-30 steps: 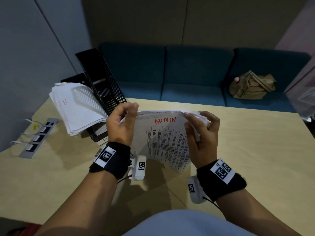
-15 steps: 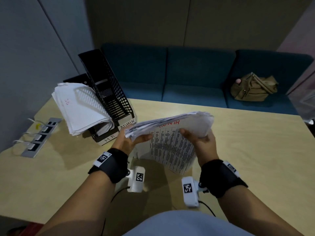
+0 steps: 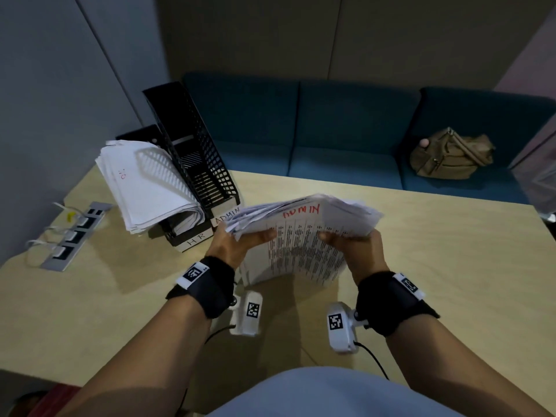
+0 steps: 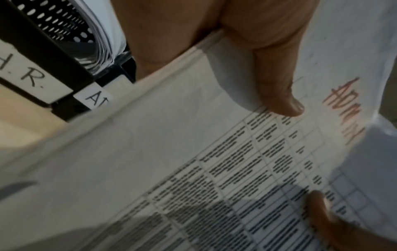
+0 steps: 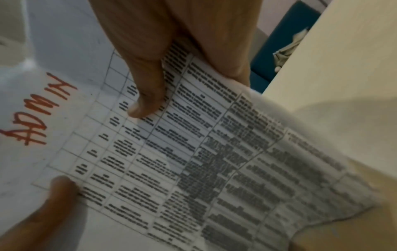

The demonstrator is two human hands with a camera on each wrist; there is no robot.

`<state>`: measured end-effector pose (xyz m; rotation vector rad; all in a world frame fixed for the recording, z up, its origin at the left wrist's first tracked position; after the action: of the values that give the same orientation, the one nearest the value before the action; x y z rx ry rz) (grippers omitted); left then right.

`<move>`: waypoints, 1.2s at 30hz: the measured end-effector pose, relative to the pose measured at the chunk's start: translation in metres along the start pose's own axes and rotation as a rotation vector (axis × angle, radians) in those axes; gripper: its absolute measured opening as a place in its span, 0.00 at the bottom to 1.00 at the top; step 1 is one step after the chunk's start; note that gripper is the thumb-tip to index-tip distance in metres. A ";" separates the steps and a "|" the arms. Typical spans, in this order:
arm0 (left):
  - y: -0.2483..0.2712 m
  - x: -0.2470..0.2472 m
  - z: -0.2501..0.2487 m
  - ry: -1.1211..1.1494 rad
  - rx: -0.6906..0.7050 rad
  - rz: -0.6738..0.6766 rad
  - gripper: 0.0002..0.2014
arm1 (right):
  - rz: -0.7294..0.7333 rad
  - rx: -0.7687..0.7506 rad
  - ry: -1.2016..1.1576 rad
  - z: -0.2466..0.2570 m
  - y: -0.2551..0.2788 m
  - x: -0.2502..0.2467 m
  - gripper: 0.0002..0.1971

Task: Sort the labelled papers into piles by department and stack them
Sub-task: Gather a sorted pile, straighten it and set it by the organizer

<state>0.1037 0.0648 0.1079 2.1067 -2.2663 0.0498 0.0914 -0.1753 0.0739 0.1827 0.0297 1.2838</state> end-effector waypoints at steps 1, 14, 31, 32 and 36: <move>-0.002 0.000 -0.001 0.011 0.009 0.002 0.20 | 0.001 -0.001 -0.021 0.002 0.000 0.003 0.18; -0.013 -0.011 0.015 0.012 -0.029 -0.037 0.25 | 0.052 -0.051 0.025 0.014 -0.003 0.013 0.17; -0.017 -0.052 0.048 -0.001 -0.227 -0.148 0.10 | 0.344 -0.054 0.185 0.023 -0.001 0.052 0.18; -0.023 -0.054 0.033 0.013 -0.194 -0.135 0.08 | 0.427 -0.051 0.201 0.026 0.002 0.061 0.19; -0.049 -0.077 -0.013 0.082 -0.065 -0.184 0.13 | 0.607 -0.003 0.280 0.018 0.010 0.098 0.17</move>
<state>0.1582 0.1390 0.1165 2.2254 -1.9927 0.0533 0.1117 -0.0814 0.1010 0.0024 0.2258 1.9081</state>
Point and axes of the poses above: each hand's wrist, its own y-axis away from the middle knuckle, its own x-axis out of the palm, z = x × y, the point moved 10 cm from there along -y, towards the middle knuckle
